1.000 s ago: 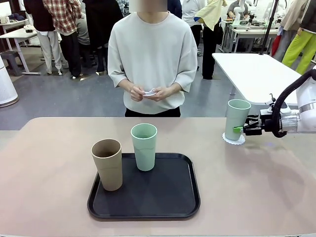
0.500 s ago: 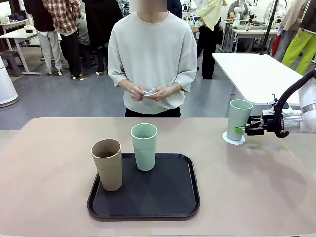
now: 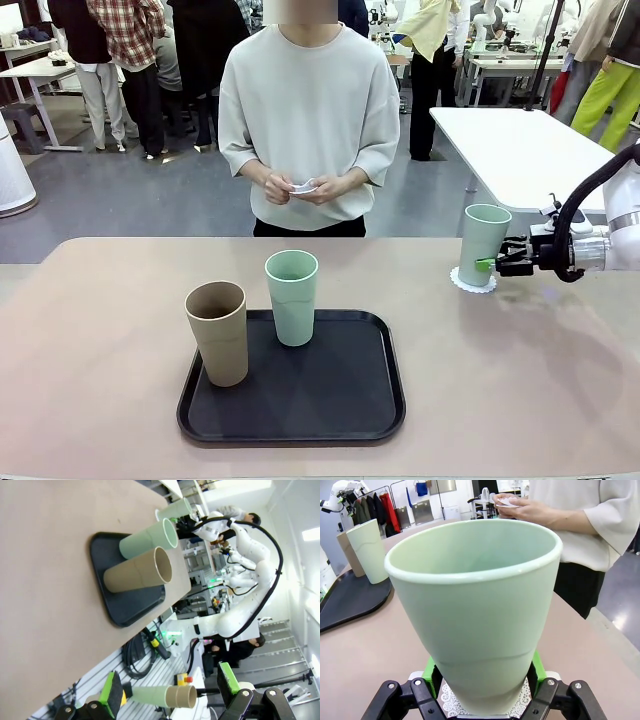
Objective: Place coasters on the table and set cups on them.
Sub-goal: Pick up one Reusable plastic cup and place it on a coaster set by the human.
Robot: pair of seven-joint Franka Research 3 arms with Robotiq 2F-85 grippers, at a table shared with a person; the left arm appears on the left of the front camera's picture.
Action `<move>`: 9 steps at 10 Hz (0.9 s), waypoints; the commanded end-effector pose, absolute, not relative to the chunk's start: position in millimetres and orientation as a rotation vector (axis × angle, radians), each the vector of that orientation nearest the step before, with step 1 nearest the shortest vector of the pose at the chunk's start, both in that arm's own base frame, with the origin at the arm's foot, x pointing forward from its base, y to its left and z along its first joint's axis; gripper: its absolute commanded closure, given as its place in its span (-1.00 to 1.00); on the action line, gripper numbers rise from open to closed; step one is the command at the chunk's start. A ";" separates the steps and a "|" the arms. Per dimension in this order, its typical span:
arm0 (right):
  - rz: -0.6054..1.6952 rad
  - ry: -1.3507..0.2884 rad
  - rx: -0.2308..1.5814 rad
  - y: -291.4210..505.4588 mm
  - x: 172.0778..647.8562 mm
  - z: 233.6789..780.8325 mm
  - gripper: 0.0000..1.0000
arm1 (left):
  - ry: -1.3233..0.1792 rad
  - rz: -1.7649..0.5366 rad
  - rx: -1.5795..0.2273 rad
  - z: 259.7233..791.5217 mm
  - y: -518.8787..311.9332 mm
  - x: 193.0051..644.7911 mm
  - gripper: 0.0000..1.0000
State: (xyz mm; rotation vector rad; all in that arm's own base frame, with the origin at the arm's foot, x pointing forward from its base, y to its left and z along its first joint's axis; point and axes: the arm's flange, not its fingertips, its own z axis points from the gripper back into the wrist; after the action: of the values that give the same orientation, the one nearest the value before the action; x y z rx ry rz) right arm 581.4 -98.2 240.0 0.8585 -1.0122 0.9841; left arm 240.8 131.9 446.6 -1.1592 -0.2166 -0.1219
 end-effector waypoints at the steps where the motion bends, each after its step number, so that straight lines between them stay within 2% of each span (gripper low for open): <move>1: 0.972 -0.985 0.865 -96.6 589.7 230.8 -1.00 | -0.225 -0.126 -1.165 447.0 133.2 239.9 -1.00; 9: 1.038 -0.899 0.768 -112.5 580.6 241.3 -1.00 | -0.225 -0.126 -1.165 447.0 133.2 239.9 -1.00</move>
State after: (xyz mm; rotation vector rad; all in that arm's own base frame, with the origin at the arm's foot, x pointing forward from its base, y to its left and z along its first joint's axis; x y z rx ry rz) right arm 579.7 -108.2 233.0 0.7934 -0.9408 1.0240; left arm 240.8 131.9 446.6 -1.1592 -0.2166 -0.1219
